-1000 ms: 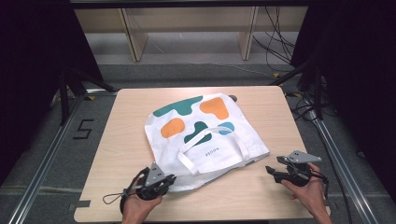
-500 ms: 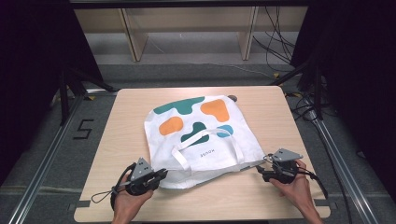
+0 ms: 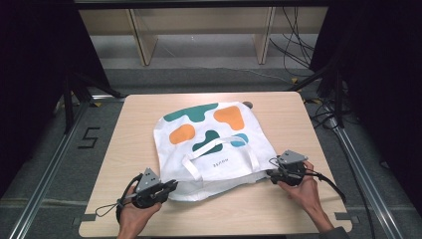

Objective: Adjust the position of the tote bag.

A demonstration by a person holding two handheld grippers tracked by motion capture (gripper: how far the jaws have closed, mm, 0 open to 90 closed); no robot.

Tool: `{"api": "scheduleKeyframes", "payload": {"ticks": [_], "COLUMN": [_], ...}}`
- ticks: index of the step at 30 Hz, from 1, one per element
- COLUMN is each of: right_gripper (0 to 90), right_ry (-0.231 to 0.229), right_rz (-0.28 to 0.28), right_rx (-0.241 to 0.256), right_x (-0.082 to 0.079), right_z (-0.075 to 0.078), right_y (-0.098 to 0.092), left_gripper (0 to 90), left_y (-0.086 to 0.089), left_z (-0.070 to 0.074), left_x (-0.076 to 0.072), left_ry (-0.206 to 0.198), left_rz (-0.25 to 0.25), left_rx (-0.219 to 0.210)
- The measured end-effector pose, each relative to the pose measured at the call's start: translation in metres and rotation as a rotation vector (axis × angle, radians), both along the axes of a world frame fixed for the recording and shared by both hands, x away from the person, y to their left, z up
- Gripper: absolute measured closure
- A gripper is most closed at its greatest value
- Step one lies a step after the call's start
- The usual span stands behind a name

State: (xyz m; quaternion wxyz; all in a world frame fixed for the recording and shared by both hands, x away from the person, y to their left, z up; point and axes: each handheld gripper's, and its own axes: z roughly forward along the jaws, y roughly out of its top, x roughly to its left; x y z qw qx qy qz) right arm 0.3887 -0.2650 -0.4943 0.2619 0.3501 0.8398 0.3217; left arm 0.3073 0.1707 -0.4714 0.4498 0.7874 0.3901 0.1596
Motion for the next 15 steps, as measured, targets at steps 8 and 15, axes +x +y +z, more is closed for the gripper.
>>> {"api": "scheduleKeyframes", "payload": {"ticks": [8,15], "right_gripper": [67.6,86.5], "right_ry": [-0.024,-0.038], "right_rz": [-0.001,0.041], "right_rx": [-0.033,0.104], "right_x": [0.009,0.003], "right_z": [-0.004,0.016], "right_y": [0.0,-0.004], "left_gripper": [76.8,46.3], "left_y": [-0.002,-0.015], "left_z": [-0.01,-0.023], "left_x": [-0.002,-0.011], "left_ry": [-0.013,0.041], "left_rz": [-0.004,0.009], "left_rx": [0.103,0.23]}}
